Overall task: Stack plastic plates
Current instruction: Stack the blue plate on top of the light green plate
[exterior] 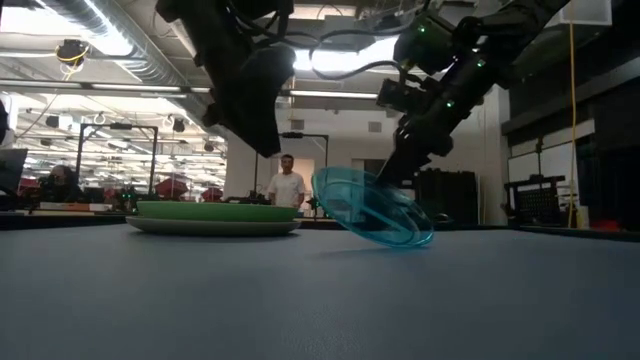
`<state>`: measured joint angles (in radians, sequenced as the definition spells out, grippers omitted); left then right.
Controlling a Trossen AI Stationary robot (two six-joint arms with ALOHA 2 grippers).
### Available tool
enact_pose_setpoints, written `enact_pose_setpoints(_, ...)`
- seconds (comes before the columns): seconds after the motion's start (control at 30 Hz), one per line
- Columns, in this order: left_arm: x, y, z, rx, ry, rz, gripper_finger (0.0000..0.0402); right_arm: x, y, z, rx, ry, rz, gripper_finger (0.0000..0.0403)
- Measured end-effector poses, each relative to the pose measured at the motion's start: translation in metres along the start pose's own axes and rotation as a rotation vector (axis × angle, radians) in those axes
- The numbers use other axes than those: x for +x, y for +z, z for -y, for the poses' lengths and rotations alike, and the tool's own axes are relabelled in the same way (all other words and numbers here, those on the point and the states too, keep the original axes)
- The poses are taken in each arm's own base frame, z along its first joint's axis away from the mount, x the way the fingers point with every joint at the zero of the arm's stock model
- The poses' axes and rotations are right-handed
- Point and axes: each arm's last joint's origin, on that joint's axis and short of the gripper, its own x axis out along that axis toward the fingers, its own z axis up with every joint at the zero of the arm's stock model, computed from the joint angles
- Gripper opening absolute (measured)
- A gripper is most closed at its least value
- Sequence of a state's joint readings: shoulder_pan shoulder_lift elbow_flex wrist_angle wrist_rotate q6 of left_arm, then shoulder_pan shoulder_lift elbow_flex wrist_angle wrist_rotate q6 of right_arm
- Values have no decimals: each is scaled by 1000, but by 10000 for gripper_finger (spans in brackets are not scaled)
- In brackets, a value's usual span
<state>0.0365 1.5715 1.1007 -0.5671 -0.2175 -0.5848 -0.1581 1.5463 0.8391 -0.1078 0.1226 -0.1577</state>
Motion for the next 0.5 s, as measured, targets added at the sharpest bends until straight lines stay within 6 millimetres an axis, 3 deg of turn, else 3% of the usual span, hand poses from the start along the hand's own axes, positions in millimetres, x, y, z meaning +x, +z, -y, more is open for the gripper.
enact_pose_setpoints(0.5, -6, -10, 15, -119, 117, 122, 89, 0, 6, 1, 56, -6, 58, 0)
